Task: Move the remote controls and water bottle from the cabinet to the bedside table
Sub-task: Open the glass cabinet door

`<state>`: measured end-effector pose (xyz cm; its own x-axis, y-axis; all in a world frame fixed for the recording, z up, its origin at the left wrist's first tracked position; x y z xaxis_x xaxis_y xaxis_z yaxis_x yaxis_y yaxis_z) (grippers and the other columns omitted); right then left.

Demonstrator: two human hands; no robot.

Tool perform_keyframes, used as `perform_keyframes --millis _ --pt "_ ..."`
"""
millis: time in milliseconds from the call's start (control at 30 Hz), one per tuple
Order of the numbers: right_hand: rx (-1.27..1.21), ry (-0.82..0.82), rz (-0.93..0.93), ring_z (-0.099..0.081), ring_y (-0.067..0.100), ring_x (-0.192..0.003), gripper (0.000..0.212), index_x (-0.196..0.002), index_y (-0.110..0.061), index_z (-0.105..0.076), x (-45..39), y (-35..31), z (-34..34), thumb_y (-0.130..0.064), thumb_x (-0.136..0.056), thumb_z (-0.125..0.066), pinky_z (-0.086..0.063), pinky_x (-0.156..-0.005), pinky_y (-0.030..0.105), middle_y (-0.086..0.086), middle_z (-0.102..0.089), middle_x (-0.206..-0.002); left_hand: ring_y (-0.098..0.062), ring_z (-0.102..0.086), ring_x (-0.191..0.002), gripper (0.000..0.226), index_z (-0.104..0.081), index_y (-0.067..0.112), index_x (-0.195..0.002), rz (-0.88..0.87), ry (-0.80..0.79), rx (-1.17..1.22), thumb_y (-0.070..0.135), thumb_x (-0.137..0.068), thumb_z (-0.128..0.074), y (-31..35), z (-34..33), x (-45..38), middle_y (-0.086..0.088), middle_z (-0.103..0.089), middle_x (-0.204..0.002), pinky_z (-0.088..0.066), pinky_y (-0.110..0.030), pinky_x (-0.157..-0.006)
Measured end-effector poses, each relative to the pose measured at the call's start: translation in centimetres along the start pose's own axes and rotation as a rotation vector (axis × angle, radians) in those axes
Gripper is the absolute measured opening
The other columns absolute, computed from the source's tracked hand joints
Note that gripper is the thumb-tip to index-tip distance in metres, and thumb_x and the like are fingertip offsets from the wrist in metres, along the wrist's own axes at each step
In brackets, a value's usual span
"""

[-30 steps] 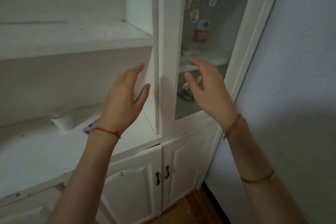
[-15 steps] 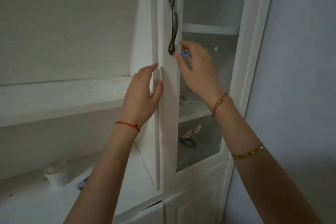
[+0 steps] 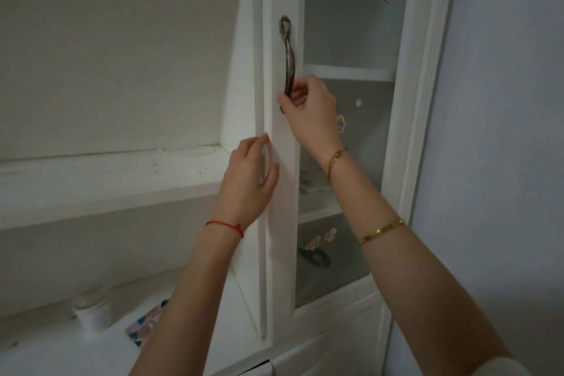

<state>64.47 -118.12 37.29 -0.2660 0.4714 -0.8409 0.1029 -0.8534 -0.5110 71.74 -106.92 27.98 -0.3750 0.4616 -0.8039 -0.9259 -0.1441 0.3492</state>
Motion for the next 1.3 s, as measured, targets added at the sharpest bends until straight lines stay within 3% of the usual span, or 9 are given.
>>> perform_keyframes --millis 167,300,533,833,1033,1200,1300 --pt "0.044 0.002 -0.015 -0.055 0.009 -0.074 0.014 -0.093 -0.012 -0.057 -0.7 0.1 -0.1 -0.019 -0.087 -0.068 -0.04 -0.062 0.009 0.001 -0.063 -0.093 -0.021 -0.045 -0.13 0.057 -0.035 0.011 -0.147 0.013 -0.011 0.019 0.027 -0.095 -0.053 0.1 -0.3 0.3 -0.006 -0.044 -0.144 -0.04 -0.036 -0.11" --pt "0.066 0.035 -0.001 -0.053 0.009 -0.07 0.01 -0.091 -0.01 -0.058 -0.9 -0.1 0.0 -0.014 -0.086 -0.067 -0.045 -0.062 0.017 0.0 -0.061 -0.087 -0.021 -0.044 -0.131 0.06 -0.031 0.011 -0.148 0.023 -0.028 0.031 0.028 -0.095 -0.052 0.2 -0.5 0.5 -0.005 -0.041 -0.147 -0.04 -0.039 -0.11" --pt "0.026 0.073 0.013 -0.05 0.009 -0.063 0.012 -0.081 -0.013 -0.055 -0.7 -0.4 0.2 -0.008 -0.081 -0.065 -0.042 -0.061 0.006 0.004 -0.062 -0.08 -0.017 -0.04 -0.136 0.062 -0.027 0.012 -0.15 0.031 -0.043 0.105 0.029 -0.096 -0.052 0.1 -0.8 1.1 -0.002 -0.036 -0.151 -0.037 -0.039 -0.112" --pt "-0.092 0.139 0.006 -0.062 0.023 -0.072 0.009 -0.086 -0.004 -0.06 1.2 -0.8 3.0 -0.01 -0.081 -0.066 -0.055 -0.067 0.031 0.01 -0.066 -0.081 -0.014 -0.041 -0.134 0.06 -0.028 0.017 -0.15 -0.001 -0.056 0.161 0.032 -0.096 -0.05 0.6 -1.1 1.8 0.001 -0.04 -0.148 -0.038 -0.038 -0.111" --pt "-0.094 0.112 0.056 -0.064 0.015 -0.077 0.011 -0.095 -0.008 -0.063 2.9 -1.6 8.1 -0.012 -0.086 -0.068 -0.052 -0.067 0.014 0.005 -0.067 -0.087 -0.007 -0.051 -0.12 0.04 -0.044 0.021 -0.139 -0.14 -0.083 0.321 0.025 -0.099 -0.047 5.3 -1.7 3.7 0.008 -0.054 -0.13 -0.044 -0.029 -0.103" --pt "0.026 0.154 0.123 -0.062 0.018 -0.078 0.012 -0.095 -0.006 -0.06 4.2 -2.5 11.4 -0.015 -0.089 -0.065 -0.051 -0.07 0.019 0.008 -0.064 -0.09 -0.004 -0.049 -0.125 0.041 -0.047 0.018 -0.139 -0.227 -0.084 0.442 0.017 -0.099 -0.051 8.3 -1.7 4.6 0.009 -0.054 -0.134 -0.041 -0.024 -0.104" --pt "0.149 0.162 0.172 -0.055 0.013 -0.08 0.021 -0.1 -0.01 -0.055 5.3 -3.1 13.0 -0.029 -0.093 -0.06 -0.045 -0.071 0.012 0.003 -0.056 -0.096 -0.005 -0.05 -0.127 0.042 -0.048 0.011 -0.139 -0.274 -0.088 0.515 0.013 -0.097 -0.054 10.1 -1.7 5.3 0.002 -0.055 -0.135 -0.042 -0.027 -0.106"
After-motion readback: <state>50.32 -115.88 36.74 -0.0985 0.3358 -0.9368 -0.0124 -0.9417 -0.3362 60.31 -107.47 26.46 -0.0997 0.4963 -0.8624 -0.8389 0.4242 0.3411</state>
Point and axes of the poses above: each hand's wrist, its own x-axis away from the middle knuckle, its own z-axis out of the back of the hand, y = z × x, the point moved 9 cm from there along -x, towards the middle knuckle
